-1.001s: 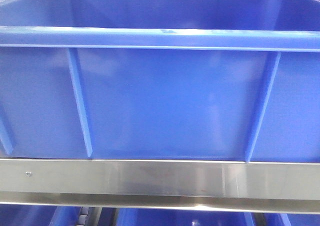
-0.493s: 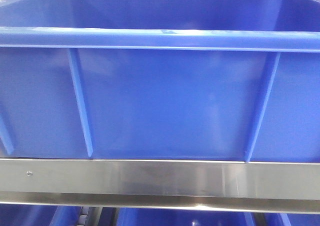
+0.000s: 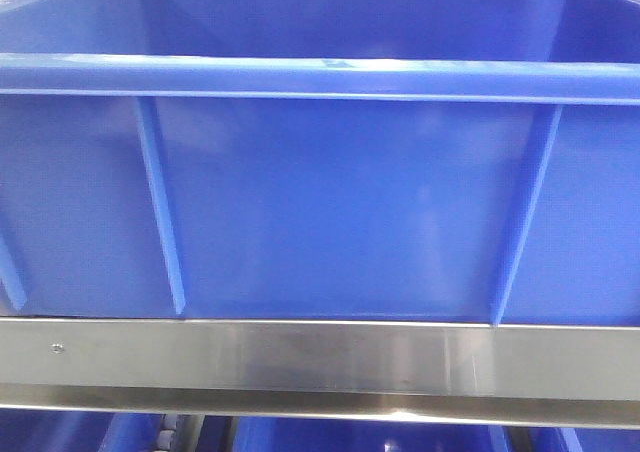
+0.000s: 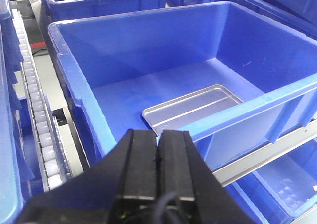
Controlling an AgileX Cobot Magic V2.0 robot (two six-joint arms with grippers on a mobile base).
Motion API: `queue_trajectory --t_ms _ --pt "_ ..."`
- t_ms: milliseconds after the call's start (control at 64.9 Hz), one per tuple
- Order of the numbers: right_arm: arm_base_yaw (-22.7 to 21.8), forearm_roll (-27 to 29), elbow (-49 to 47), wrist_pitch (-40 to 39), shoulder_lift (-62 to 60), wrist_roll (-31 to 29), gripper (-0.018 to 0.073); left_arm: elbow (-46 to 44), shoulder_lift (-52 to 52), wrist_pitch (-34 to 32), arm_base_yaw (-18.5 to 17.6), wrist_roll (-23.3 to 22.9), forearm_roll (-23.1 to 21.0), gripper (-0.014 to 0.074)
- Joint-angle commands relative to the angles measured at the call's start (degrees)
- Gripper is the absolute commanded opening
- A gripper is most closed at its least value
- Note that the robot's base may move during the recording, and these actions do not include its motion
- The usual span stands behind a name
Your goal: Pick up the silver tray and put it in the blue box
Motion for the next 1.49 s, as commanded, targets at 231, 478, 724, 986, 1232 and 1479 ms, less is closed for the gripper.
queue_trajectory --t_ms 231,478,724,986,1232,1479 --pt "-0.13 -1.28 -1.43 -4.9 0.6 -0.53 0.0057 -1.2 0.84 -4.45 -0.43 0.11 -0.64 -0.0095" --pt "-0.13 -1.28 -1.43 -4.85 0.6 -0.53 0.0057 4.64 -2.69 -12.14 13.1 1.61 -5.25 -0.0095" --pt "-0.13 -1.28 -1.43 -4.79 0.6 -0.53 0.0057 23.54 -12.91 -26.02 27.97 3.83 -11.52 -0.0095" --pt "-0.13 -1.28 -1.43 -4.37 0.6 -0.53 0.0057 38.35 -14.08 -41.6 32.9 3.83 -11.52 -0.0095" --pt "-0.13 -1.28 -1.43 -4.37 0.6 -0.53 0.0057 38.74 -14.08 -40.92 32.9 3.83 -11.52 -0.0095" --pt "-0.13 -1.28 -1.43 -4.37 0.6 -0.53 0.0057 38.74 -14.08 -40.92 32.9 3.83 -11.52 -0.0095"
